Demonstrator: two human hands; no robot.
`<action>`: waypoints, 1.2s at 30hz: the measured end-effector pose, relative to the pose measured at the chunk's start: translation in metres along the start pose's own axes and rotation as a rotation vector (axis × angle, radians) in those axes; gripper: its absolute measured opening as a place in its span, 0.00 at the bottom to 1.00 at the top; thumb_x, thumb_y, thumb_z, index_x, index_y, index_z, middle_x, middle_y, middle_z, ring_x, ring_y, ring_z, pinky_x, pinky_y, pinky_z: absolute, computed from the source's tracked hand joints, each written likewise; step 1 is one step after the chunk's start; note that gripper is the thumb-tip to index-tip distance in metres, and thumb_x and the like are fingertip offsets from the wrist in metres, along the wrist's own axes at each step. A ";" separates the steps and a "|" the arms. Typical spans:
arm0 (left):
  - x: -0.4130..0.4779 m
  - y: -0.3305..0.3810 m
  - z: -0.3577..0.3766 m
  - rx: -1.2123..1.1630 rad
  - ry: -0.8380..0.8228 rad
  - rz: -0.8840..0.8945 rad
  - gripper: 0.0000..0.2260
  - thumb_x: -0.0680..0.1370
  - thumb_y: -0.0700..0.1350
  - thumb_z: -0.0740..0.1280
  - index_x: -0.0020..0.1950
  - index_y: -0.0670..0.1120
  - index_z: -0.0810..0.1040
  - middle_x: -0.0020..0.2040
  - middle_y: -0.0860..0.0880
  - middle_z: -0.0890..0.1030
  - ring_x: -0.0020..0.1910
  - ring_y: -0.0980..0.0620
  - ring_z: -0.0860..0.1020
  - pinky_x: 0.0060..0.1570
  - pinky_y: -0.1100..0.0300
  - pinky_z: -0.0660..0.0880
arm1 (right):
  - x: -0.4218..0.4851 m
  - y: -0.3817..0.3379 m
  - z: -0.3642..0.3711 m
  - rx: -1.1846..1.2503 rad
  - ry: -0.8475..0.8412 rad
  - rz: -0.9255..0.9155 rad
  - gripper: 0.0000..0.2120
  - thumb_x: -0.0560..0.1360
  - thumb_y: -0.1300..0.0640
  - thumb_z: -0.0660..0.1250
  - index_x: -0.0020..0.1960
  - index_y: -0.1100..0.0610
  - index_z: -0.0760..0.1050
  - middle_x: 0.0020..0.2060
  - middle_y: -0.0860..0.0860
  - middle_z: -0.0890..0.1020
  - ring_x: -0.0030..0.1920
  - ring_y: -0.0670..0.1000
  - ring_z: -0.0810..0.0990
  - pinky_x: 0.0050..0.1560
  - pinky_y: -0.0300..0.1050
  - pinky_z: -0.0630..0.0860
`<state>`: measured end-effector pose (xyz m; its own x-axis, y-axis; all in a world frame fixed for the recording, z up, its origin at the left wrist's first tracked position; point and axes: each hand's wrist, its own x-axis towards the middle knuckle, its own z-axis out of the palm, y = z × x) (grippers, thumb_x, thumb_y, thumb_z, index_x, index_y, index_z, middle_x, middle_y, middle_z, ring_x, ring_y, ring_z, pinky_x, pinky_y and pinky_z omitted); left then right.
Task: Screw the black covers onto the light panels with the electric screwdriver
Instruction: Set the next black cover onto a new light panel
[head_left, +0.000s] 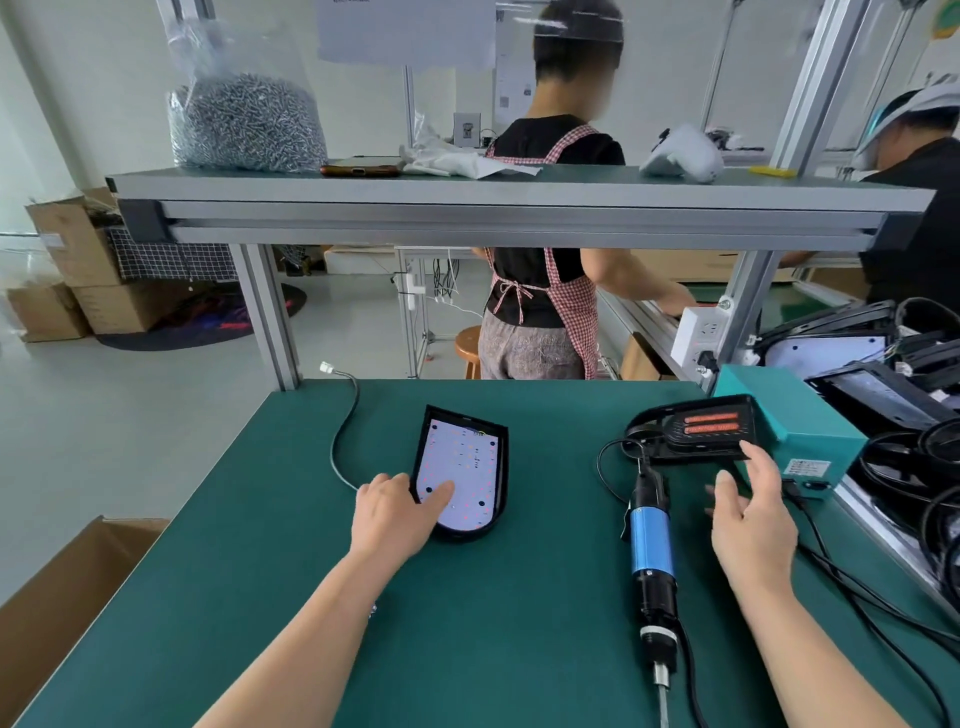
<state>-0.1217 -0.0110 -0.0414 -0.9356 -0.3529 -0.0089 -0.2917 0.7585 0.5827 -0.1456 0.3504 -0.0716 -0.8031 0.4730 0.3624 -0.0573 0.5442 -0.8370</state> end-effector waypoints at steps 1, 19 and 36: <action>-0.004 0.004 0.002 -0.011 0.001 0.015 0.23 0.78 0.62 0.62 0.34 0.45 0.66 0.43 0.48 0.72 0.55 0.43 0.70 0.54 0.52 0.70 | 0.000 0.000 0.000 0.008 0.011 -0.008 0.19 0.84 0.55 0.60 0.75 0.47 0.65 0.72 0.55 0.75 0.53 0.58 0.85 0.65 0.62 0.74; -0.117 0.036 0.039 -0.363 0.115 0.038 0.17 0.82 0.48 0.56 0.71 0.48 0.63 0.35 0.58 0.73 0.49 0.54 0.67 0.59 0.59 0.55 | -0.004 -0.006 -0.001 0.060 0.119 -0.163 0.24 0.84 0.56 0.59 0.80 0.52 0.60 0.77 0.54 0.68 0.61 0.58 0.82 0.50 0.43 0.81; -0.139 0.010 0.038 -0.258 0.148 0.563 0.18 0.81 0.51 0.63 0.71 0.58 0.73 0.44 0.61 0.78 0.48 0.58 0.74 0.52 0.73 0.67 | 0.004 -0.040 -0.036 0.320 0.418 -0.122 0.31 0.80 0.61 0.66 0.77 0.39 0.62 0.68 0.46 0.76 0.55 0.43 0.82 0.59 0.34 0.75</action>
<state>-0.0022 0.0662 -0.0653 -0.8889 -0.0239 0.4576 0.3118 0.7002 0.6422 -0.1249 0.3554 -0.0216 -0.4784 0.6907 0.5422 -0.3657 0.4046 -0.8382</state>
